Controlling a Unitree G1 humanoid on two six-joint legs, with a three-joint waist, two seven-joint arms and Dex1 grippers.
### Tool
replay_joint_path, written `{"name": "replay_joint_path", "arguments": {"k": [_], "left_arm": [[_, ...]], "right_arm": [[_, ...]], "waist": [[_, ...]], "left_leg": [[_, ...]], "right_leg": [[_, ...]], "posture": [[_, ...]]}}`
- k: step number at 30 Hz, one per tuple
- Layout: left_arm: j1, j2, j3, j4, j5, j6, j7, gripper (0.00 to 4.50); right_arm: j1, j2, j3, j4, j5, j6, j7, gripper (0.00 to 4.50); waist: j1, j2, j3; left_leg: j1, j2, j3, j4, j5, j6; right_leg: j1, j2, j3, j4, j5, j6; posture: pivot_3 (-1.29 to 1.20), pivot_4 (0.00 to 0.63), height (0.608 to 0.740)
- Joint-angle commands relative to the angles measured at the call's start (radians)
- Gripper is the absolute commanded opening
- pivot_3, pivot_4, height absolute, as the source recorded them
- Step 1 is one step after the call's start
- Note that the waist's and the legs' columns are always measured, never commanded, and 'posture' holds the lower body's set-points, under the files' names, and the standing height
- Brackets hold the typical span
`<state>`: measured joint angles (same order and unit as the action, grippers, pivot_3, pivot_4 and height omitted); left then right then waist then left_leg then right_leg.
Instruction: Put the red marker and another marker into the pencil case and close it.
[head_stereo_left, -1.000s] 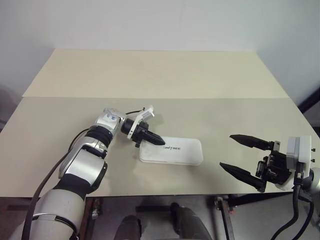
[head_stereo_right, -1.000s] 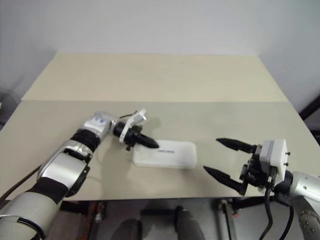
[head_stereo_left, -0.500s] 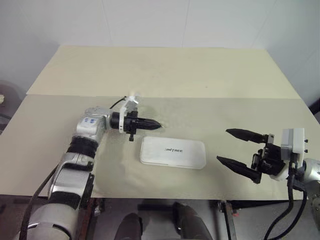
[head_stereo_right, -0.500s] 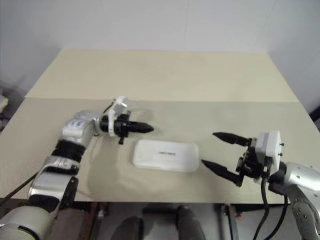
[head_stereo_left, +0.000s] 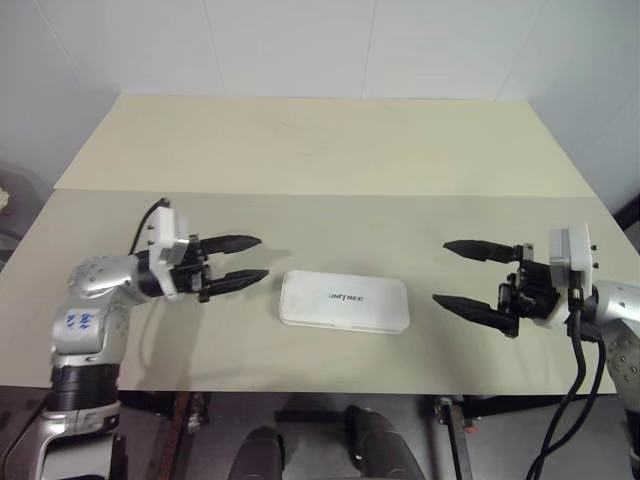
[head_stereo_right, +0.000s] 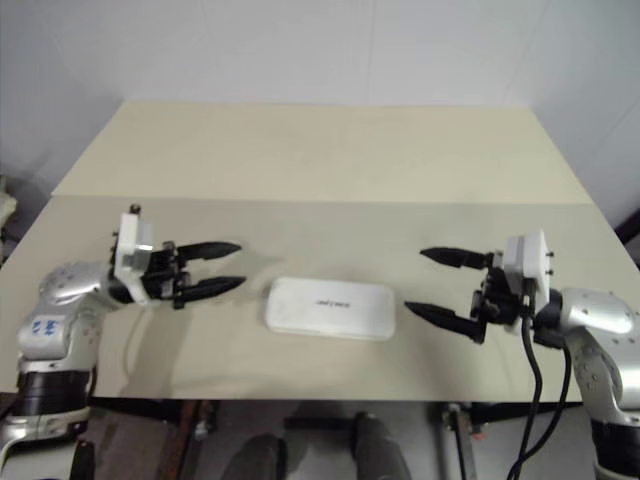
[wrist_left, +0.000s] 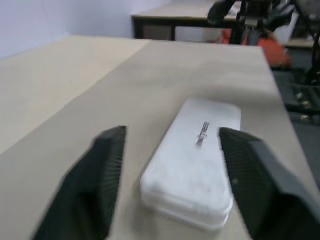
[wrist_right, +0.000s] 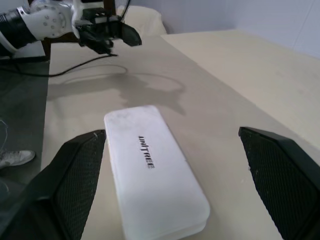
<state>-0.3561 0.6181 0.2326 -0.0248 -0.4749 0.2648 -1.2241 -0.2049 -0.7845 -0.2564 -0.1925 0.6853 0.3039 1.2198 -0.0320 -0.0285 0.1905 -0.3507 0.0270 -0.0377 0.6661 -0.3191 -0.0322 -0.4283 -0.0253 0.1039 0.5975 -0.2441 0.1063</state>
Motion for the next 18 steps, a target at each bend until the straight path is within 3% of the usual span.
{"name": "replay_joint_path", "arguments": {"k": [1, 2, 9, 14, 18], "left_arm": [[0.033, 0.034, 0.043, -0.039, -0.038, -0.034, -0.005, 4.28], [0.041, 0.041, 0.049, -0.041, -0.044, -0.039, -0.009, 4.49], [0.094, 0.116, 0.085, 0.016, -0.062, -0.118, -0.092, 4.49], [0.131, 0.182, 0.072, 0.101, 0.095, -0.211, 0.002, 4.49], [0.115, 0.201, 0.064, 0.154, 0.119, -0.256, 0.02, 4.49]], "right_arm": [[-0.066, -0.007, 0.028, 0.053, -0.025, -0.03, 0.04, 4.5], [-0.081, -0.004, 0.036, 0.066, -0.031, -0.032, 0.045, 4.5], [-0.115, 0.017, 0.063, 0.07, -0.043, -0.028, 0.037, 4.5], [-0.076, 0.022, 0.058, 0.066, -0.048, -0.044, 0.031, 4.5], [-0.073, 0.047, 0.058, 0.048, -0.051, -0.053, 0.0, 4.5]], "waist": [[0.0, 0.0, 0.0], [0.0, 0.0, 0.0], [0.0, 0.001, 0.0], [0.0, 0.001, 0.001], [-0.002, 0.001, 0.001]], "left_leg": [[0.0, 0.0, 0.001, 0.0, 0.0, 0.0], [0.0, 0.0, 0.001, 0.0, 0.0, 0.0], [-0.001, 0.001, 0.001, -0.003, -0.001, 0.0], [-0.001, 0.001, 0.001, -0.003, -0.001, 0.0], [-0.001, 0.002, 0.003, -0.003, -0.001, 0.0]], "right_leg": [[0.0, 0.0, 0.001, 0.0, 0.0, 0.0], [0.0, 0.0, 0.001, 0.0, 0.0, 0.0], [-0.002, 0.0, -0.001, 0.0, 0.002, 0.005], [-0.002, 0.0, -0.001, -0.001, 0.002, 0.004], [-0.002, 0.0, 0.0, -0.002, 0.002, 0.004]], "posture": [[0.0, 0.15, 0.74], [0.0, 0.15, 0.74], [0.0, 0.15, 0.74], [0.0, 0.15, 0.74], [0.0, 0.15, 0.74]]}}
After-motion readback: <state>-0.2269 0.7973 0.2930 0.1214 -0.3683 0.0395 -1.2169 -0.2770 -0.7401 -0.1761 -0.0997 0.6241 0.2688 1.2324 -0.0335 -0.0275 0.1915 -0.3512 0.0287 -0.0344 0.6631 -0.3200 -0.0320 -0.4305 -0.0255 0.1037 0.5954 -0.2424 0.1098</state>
